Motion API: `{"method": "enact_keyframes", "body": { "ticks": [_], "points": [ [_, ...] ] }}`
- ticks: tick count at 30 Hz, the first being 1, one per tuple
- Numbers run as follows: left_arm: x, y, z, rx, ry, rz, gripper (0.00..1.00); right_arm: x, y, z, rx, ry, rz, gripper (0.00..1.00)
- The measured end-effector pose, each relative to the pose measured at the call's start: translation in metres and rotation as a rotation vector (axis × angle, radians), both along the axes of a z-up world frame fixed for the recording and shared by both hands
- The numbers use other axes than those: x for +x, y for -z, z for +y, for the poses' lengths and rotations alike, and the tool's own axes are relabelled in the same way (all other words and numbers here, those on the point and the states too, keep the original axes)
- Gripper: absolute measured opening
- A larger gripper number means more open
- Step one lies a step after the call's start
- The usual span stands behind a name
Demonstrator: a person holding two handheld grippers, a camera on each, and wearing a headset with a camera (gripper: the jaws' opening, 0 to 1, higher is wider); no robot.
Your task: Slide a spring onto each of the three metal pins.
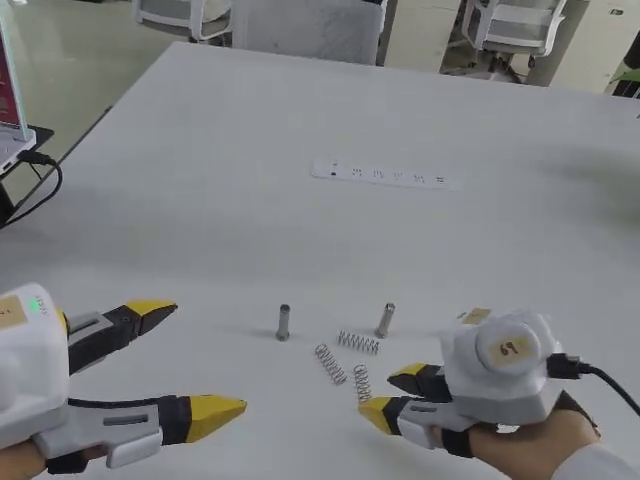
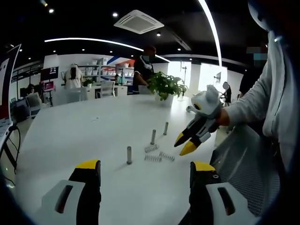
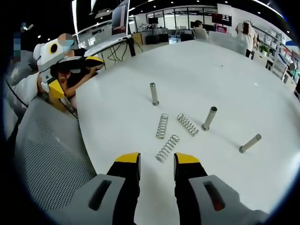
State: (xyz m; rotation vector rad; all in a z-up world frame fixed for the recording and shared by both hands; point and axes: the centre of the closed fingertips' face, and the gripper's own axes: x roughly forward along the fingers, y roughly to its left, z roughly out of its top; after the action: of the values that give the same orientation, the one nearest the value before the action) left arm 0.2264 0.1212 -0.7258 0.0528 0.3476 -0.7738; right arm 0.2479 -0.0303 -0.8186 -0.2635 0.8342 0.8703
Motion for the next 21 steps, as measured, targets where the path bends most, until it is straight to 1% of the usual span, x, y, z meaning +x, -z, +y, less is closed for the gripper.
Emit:
{"method": "enact_keyframes", "body": {
  "ticks": [1, 2, 3, 4, 5, 6, 8, 13, 21],
  "points": [
    [-0.001, 0.000, 0.000, 0.001, 0.000, 0.000, 0.75, 0.000, 0.001, 0.001, 0.001, 0.008, 0.006, 0.26],
    [-0.001, 0.000, 0.000, 0.000, 0.000, 0.000, 0.75, 0.001, 0.004, -0.001, -0.024, 0.027, 0.012, 0.25],
    [-0.001, 0.000, 0.000, -0.002, -0.001, 0.001, 0.75, 0.002, 0.005, 0.001, -0.022, 0.022, 0.009, 0.24],
    [-0.001, 0.000, 0.001, -0.003, -0.003, 0.000, 0.75, 0.003, 0.008, 0.000, -0.028, 0.037, 0.019, 0.24],
    [-0.001, 0.000, 0.001, -0.004, -0.003, 0.000, 0.75, 0.004, 0.010, -0.002, -0.047, 0.050, 0.028, 0.23],
    [-0.001, 0.000, 0.001, -0.005, -0.004, 0.000, 0.75, 0.005, 0.011, 0.001, -0.038, 0.047, 0.026, 0.23],
    [-0.001, 0.000, 0.001, -0.006, -0.004, 0.000, 0.75, 0.005, 0.015, 0.001, -0.049, 0.058, 0.042, 0.24],
    [-0.001, 0.000, 0.001, -0.009, -0.006, -0.002, 0.75, 0.011, 0.024, 0.001, -0.072, 0.083, 0.051, 0.23],
    [-0.002, 0.001, 0.002, -0.008, -0.010, 0.001, 0.75, 0.013, 0.030, 0.002, -0.081, 0.105, 0.059, 0.20]
  ]
}}
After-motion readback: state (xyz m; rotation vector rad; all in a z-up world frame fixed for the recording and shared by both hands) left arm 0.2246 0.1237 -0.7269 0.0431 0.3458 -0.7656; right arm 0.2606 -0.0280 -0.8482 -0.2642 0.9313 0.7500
